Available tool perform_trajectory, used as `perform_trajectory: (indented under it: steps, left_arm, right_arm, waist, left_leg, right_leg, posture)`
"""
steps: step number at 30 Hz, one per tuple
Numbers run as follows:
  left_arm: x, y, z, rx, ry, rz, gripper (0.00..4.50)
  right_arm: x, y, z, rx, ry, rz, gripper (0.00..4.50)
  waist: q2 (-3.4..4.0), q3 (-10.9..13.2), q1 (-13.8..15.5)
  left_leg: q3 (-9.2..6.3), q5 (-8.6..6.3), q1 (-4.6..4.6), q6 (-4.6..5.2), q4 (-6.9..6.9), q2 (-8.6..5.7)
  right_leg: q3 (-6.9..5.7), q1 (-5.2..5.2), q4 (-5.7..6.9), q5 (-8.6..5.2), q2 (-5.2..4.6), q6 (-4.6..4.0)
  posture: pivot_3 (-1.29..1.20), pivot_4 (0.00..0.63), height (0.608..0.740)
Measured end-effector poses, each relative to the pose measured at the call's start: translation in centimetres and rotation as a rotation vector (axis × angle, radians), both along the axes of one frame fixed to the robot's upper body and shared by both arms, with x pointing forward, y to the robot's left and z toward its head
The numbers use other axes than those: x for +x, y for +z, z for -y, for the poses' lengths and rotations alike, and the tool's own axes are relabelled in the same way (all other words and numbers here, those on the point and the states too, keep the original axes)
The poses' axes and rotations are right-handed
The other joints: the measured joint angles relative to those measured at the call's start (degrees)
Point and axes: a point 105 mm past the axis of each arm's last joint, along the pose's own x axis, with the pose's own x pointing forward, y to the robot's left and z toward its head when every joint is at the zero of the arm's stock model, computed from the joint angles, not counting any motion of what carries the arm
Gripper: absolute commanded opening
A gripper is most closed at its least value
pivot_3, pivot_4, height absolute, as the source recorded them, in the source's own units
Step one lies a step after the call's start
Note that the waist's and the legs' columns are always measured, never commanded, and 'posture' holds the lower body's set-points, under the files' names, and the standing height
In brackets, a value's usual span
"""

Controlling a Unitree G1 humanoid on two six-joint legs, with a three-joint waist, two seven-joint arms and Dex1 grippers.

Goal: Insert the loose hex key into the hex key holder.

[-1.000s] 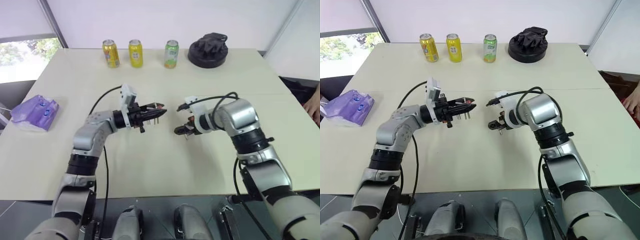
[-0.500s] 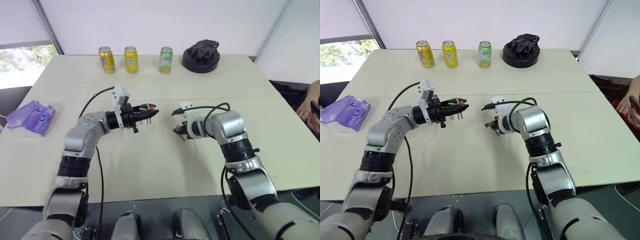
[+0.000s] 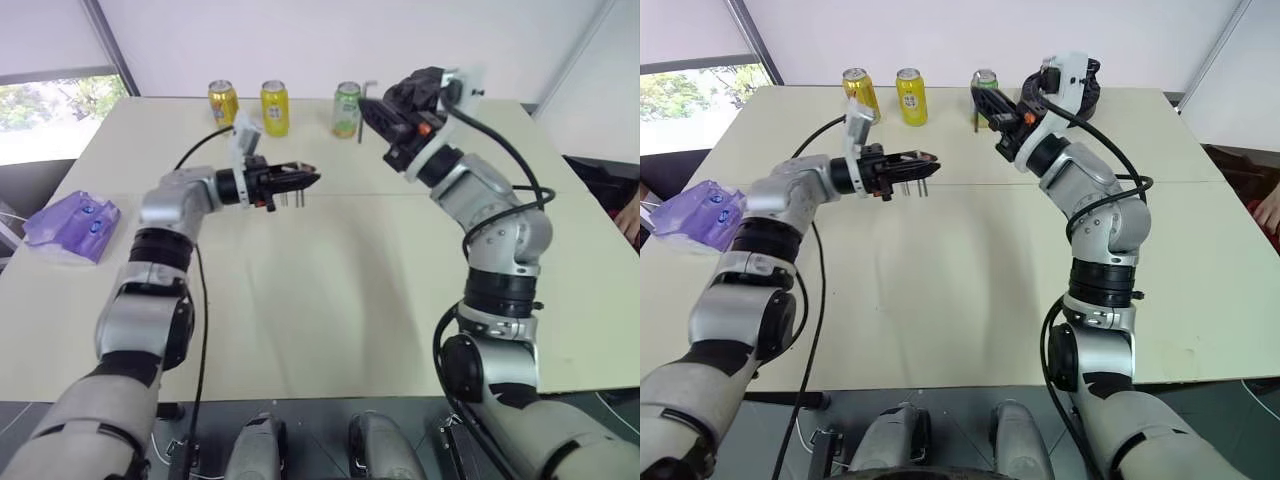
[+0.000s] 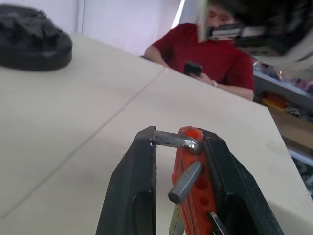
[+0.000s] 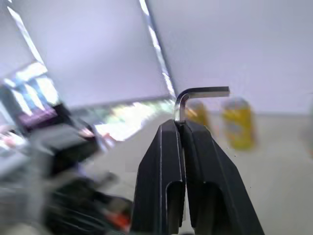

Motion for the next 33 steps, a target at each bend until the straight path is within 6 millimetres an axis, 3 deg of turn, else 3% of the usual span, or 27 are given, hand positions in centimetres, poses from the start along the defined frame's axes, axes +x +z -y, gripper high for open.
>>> perform_trajectory:
  steps: [4,11,33]
  left_arm:
    - [0.1,-0.4,0.9,0.029,-0.028,0.027,0.57]
    - [-0.3,0.8,2.9,0.017,-0.096,0.076,0.57]
    - [-0.9,2.6,3.9,-0.043,-0.153,0.100,0.57]
  right_arm:
    - [-0.5,0.7,-0.1,0.072,0.005,0.020,0.03]
    - [-1.2,0.4,-1.3,0.087,0.055,0.019,0.03]
    - [-1.4,-1.2,-2.0,0.039,0.088,-0.017,0.03]
  waist:
    - [0.03,0.0,0.0]
    - [0.07,0.0,-0.1]
    - [0.07,0.1,-0.1]
  left_leg:
    - [-0.04,-0.03,0.00,0.05,-0.01,0.01]
    - [-0.06,-0.03,-0.03,0.05,-0.02,0.01]
    - [-0.08,-0.03,-0.04,0.06,-0.01,0.01]
  right_leg:
    - [-0.01,-0.01,0.02,0.00,0.01,0.00]
    - [-0.01,-0.02,0.02,0.00,0.01,0.00]
    - [-0.01,-0.02,0.02,0.00,0.01,0.00]
  posture:
    - [0.00,0.150,0.739]
    - [0.00,0.150,0.739]
    - [0.00,0.150,0.739]
